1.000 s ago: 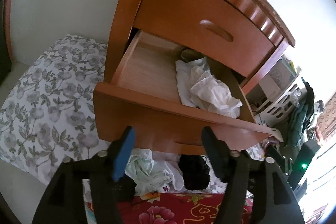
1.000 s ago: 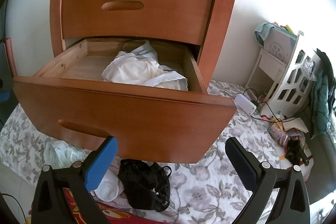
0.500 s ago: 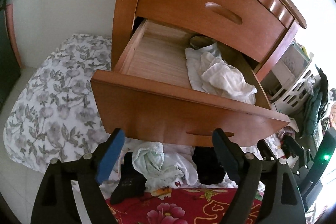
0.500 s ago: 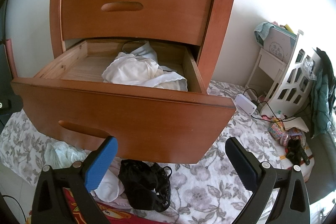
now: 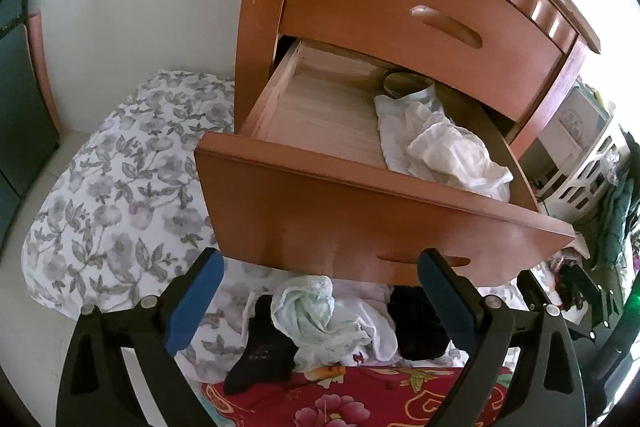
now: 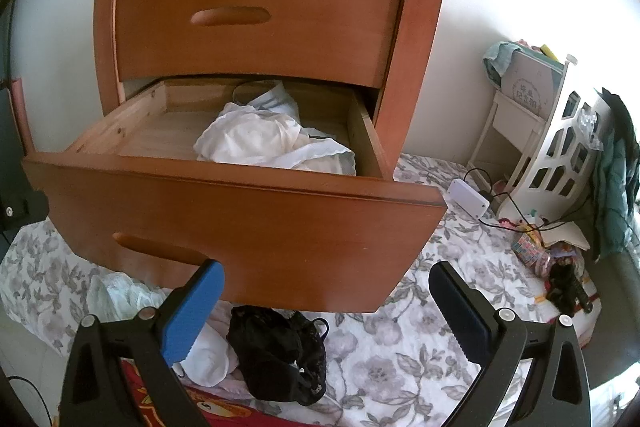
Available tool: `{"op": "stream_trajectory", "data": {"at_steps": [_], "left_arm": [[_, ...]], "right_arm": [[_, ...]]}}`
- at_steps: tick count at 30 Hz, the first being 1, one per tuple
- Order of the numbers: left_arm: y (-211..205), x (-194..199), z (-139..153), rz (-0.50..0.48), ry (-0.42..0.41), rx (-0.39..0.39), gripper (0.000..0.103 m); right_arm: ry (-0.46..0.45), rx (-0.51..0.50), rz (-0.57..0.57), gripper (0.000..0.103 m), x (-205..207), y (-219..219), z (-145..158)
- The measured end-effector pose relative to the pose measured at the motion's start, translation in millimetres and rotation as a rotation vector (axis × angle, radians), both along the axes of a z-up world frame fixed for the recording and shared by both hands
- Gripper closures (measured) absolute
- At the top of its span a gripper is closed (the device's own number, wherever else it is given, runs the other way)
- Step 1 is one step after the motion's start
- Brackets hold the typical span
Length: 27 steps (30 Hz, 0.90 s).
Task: Take underwear out of drawer
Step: 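Hold the open left tool over the garments below the drawer, then move the open left tool up into the drawer over the white cloth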
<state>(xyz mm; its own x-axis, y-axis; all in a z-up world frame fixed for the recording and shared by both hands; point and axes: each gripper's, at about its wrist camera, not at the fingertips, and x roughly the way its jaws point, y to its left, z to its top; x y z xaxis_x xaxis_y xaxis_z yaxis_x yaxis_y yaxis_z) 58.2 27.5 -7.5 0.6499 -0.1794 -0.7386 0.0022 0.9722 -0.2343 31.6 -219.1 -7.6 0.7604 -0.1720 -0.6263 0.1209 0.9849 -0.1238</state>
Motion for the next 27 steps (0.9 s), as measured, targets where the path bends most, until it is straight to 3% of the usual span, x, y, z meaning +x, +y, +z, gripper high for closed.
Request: {"op": "stream_trajectory", "data": {"at_steps": [7,12,27], "left_arm": [[0,-3,4,0.010,-0.020,0.024,0.005],[1,-6,9,0.022,-0.085,0.039,0.002],[-13,3,45,-0.054,-0.181,0.027,0.000]], "right_arm": [[-0.026,0.027,-0.006,0.000,-4,-5,3],[-0.037,0.050,-0.011,0.000,-6,-10,4],[-0.112,0.094,0.011,0.000,-17,-14,13]]}}
